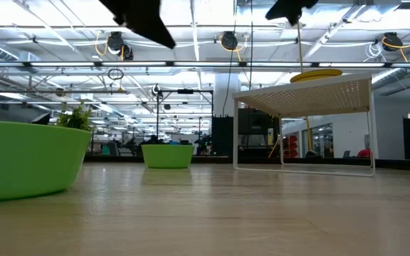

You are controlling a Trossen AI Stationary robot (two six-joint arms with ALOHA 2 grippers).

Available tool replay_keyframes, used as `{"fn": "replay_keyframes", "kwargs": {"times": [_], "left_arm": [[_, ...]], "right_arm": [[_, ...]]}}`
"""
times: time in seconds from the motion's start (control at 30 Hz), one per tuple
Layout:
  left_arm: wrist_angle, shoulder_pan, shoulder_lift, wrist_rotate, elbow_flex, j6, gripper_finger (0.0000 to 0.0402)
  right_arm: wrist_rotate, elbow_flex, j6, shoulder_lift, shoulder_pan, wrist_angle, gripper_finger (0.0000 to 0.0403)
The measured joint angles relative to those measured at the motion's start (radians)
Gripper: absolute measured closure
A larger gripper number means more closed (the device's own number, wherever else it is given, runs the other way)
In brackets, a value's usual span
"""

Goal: Pick & Place Mini bowls
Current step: Stack the right yellow patterned bowl on top of the other yellow patterned bowls on the shelf

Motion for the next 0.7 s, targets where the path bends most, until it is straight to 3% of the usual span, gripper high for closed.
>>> {"fn": "replay_keyframes", "kwargs": {"times": [0.23, 0.43, 0.5, 0.7], "left_arm": [[-0.258, -0.04, -0.087, -0.029, -0.005, -0.23, 0.025], [-0.52, -0.045, -0.098, 0.002, -0.008, -0.517, 0.025], [-0.603, -0.036, -0.097, 0.053, -0.007, -0.635, 0.025], [-0.835, -0.023, -0.09, 0.332, -0.008, -1.0, 0.025]], "right_arm": [[-0.055, -0.396, -0.041, -0.066, 0.194, 0.579, 0.0403], [-0.148, -0.549, -0.115, -0.081, 0.314, 0.826, 0.0403], [-0.141, -0.557, -0.157, -0.081, 0.339, 0.839, 0.0403], [-0.142, -0.556, -0.167, -0.094, 0.368, 0.856, 0.0403]]}}
